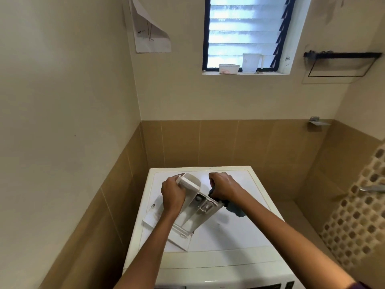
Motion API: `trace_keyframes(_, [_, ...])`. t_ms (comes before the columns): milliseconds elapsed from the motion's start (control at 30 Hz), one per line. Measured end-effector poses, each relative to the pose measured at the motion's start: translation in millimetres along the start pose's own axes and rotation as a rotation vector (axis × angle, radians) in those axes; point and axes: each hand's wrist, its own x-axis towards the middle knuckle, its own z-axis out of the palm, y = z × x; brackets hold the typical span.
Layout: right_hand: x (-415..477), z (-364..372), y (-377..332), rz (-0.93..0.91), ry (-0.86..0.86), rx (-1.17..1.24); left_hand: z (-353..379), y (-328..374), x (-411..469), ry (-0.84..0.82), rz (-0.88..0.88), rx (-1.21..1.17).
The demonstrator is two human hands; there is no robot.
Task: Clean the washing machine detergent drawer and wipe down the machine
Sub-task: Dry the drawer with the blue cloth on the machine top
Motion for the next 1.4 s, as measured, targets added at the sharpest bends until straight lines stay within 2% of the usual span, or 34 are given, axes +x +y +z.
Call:
trace_keyframes(233, [-7.5,-6.6,11.7,0.051,-0.025,-0.019,3.4,3.7,-4.0,-0.011,0.022,0.001])
trace_keyframes(300, [-11.3,-23.4,20.3,0.119,0.071,0.005,-1.0,0.9,-2.1,0.018,-0.001,-0.012])
trace_keyframes(367, [-18.8,-37.5,26.0,0.130,0.217,0.144,-4.4,-2.4,0.8,0.038,-0.012,-0.008])
trace_keyframes(400, [-23.2,-38.5,24.7,0.076,0.255,0.272,-5.0,-3.4,2.0,0.041,-0.009,-0.002])
trace_keyframes(467, [-34.3,-28.7,14.7,-0.129,0.213,0.446,-3.8,-0.8,2.5,0.032,-0.006,0.017])
trace_keyframes(533, [-39.1,-13.6,7.9,-0.271,0.143,0.379,-1.6,3.3,3.7,0.013,-0.004,0.046])
trace_keyframes(600, [-33.1,-9.6,13.3,-0.295,0.149,0.277,0.2,6.8,7.3,-0.011,0.003,0.093])
trace_keyframes(700, [-22.2,-15.8,33.9,-0.189,0.182,0.139,0.8,6.0,16.3,-0.011,0.033,0.123])
trace_keyframes(833, [-21.4,-13.4,36.9,-0.078,0.359,0.379,4.0,1.5,26.9,-0.001,0.050,0.151])
trace_keyframes(900, [-22.1,-5.9,20.5,-0.058,0.267,0.377,8.0,1.5,30.2,-0.024,0.039,0.184])
trace_keyframes(967, [-18.9,7.4,7.7,-0.038,0.138,0.163,13.4,-0.7,35.5,-0.067,0.071,0.229])
trace_keyframes(1033, [-13.1,16.0,3.1,-0.002,0.112,0.003,15.5,-2.6,41.1,-0.143,0.129,0.250])
trace_keyframes(1167, [-6.7,19.2,7.3,0.054,0.096,0.061,8.3,-12.4,55.1,-0.335,0.250,0.178])
trace_keyframes(1200, [-6.2,17.9,8.1,0.068,0.095,0.073,2.8,-17.7,56.4,-0.332,0.276,0.168])
trace_keyframes(1267, [-4.3,13.8,14.8,0.119,0.107,0.129,-9.9,-34.7,55.3,-0.134,0.280,0.137])
trace_keyframes(1333, [-2.7,10.7,25.4,0.199,0.089,0.252,-23.7,-59.9,49.6,0.102,0.124,0.038])
trace_keyframes(1400, [0.0,12.2,38.2,0.274,0.059,0.396,-31.6,-86.1,44.9,0.107,-0.130,0.003])
